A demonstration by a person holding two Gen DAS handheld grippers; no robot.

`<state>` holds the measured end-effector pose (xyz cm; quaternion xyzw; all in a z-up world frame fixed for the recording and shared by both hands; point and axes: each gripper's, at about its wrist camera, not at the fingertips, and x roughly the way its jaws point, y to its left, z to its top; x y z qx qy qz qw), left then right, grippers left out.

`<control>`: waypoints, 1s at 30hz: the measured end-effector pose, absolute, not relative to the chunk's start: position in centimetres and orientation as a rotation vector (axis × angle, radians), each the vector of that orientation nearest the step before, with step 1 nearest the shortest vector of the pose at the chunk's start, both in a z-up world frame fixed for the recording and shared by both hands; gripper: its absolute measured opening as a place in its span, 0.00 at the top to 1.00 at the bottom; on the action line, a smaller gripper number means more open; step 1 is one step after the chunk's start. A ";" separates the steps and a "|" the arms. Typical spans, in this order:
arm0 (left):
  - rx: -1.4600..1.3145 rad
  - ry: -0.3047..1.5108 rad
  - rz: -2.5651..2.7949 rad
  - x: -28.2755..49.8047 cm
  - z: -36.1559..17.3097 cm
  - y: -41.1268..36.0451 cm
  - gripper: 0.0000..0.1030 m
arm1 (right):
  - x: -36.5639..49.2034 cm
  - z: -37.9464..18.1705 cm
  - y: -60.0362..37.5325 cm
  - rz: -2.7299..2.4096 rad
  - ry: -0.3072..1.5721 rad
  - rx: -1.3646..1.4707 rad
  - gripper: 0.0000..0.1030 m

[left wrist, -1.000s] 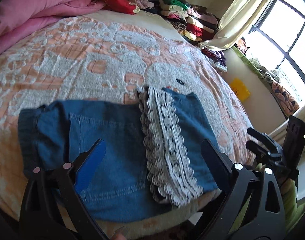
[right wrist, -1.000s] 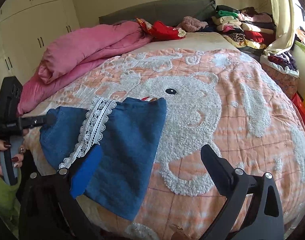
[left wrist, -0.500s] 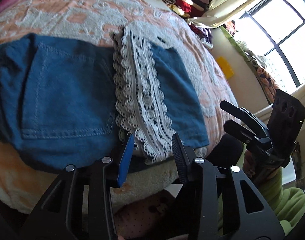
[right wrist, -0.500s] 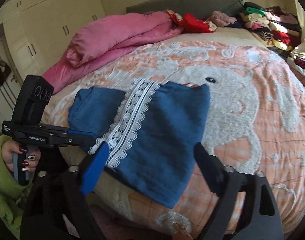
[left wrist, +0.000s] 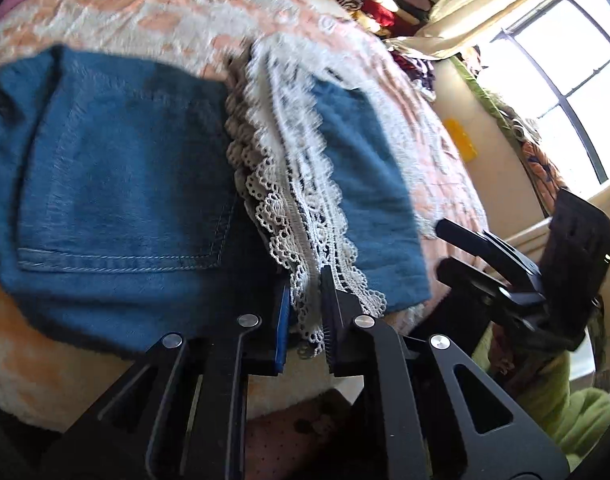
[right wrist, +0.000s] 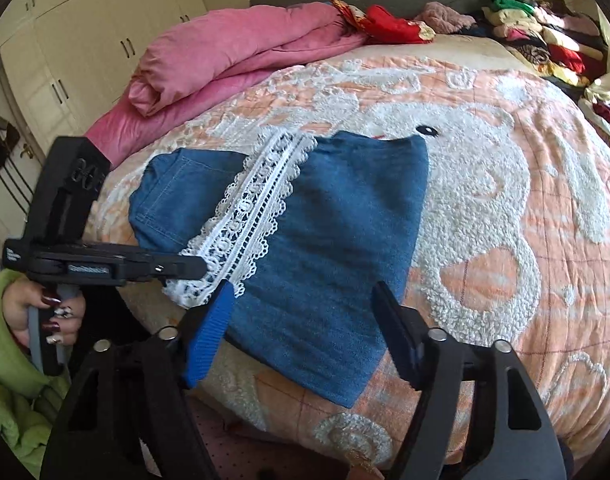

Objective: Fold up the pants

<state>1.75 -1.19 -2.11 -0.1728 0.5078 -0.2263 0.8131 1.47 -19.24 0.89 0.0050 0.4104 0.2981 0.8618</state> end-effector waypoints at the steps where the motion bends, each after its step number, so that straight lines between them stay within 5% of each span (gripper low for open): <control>1: -0.351 1.078 -0.480 1.5 -1.8 -1.1 0.93 | 1.3 1.1 -18.9 0.635 0.851 0.001 0.35; 18: -0.223 1.068 -0.383 2.0 -3.3 -1.8 0.77 | 2.9 -3.5 -17.2 0.536 0.997 -0.095 0.45; 30: -0.143 0.917 -0.379 1.5 1.5 -2.5 0.76 | 3.1 0.2 -20.8 0.514 0.897 0.040 0.43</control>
